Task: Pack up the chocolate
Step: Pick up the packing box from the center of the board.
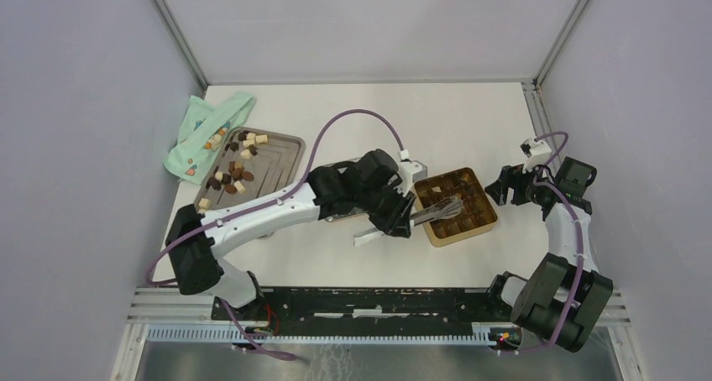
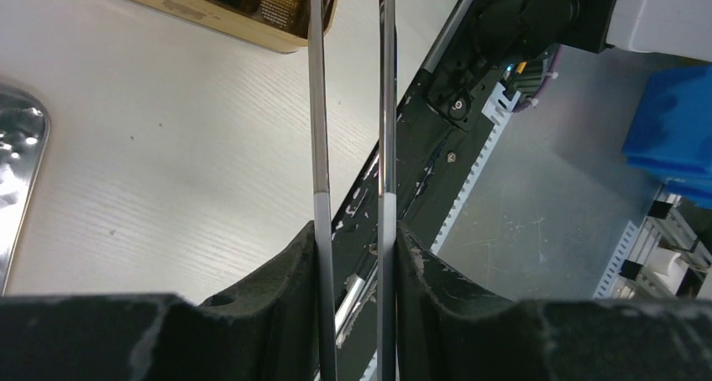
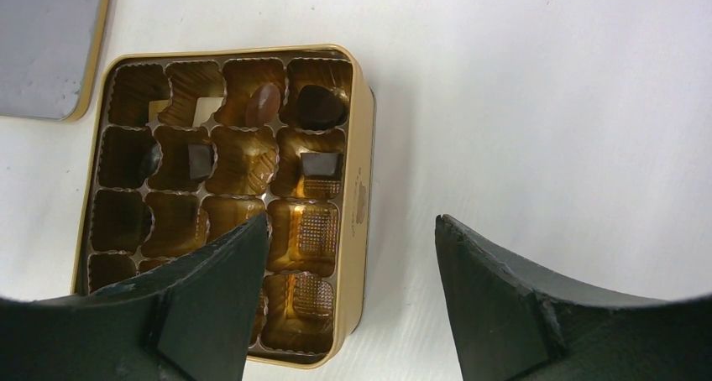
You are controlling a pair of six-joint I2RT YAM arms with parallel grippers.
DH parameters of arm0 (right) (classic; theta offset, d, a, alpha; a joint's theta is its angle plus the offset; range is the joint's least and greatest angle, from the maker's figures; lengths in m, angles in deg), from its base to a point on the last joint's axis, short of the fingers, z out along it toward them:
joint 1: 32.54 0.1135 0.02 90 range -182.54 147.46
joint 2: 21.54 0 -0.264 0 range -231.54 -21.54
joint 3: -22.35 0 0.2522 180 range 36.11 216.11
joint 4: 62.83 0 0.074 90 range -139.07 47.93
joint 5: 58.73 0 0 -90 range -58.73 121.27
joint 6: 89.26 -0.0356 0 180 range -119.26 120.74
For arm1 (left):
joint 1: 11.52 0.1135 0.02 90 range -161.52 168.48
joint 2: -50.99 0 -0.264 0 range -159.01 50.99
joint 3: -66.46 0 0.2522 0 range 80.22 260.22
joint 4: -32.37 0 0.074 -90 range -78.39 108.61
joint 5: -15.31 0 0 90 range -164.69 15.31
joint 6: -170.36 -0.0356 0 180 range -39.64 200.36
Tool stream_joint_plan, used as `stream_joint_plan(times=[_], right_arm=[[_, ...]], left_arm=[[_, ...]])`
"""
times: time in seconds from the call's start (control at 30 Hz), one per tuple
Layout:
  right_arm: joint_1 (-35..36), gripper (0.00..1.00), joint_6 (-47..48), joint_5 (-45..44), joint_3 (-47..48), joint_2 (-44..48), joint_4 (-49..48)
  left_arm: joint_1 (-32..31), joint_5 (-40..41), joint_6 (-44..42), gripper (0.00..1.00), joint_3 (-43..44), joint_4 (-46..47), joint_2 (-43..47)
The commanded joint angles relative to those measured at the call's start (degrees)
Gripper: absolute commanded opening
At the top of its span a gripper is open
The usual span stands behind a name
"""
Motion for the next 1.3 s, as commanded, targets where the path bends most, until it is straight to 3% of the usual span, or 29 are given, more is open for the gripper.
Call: stream_joint_plan(times=[0.0, 0.23, 0.4, 0.7, 0.97, 1.27], right_arm=[[-0.1, 0.78, 0.8, -0.6, 1.2, -0.1, -1.0], [4.1, 0.78, 8.7, -0.7, 5.1, -5.3, 4.0], [11.3, 0.75, 11.3, -9.2, 10.2, -10.1, 5.3], [15.7, 0.6, 9.8, -18.4, 12.6, -13.9, 4.8], [18.6, 0.42, 9.4, -19.8, 13.5, -19.8, 4.5], [19.2, 0.01, 8.5, -19.9, 12.6, -18.9, 2.1]], left_arm=[[-2.2, 2.5, -5.2, 0.02, 5.4, 2.6, -3.3], [-2.8, 7.9, -6.5, 0.02, 5.0, 2.5, -3.4], [-2.8, 11.2, -7.0, 0.02, 3.1, 1.4, -1.3], [-2.8, 14.1, -5.3, 0.02, -0.8, 1.5, 2.5], [-2.8, 14.4, -5.5, 0.02, -0.1, 0.5, 2.5], [-2.8, 15.3, -4.8, 0.02, -0.5, 0.5, 3.4]])
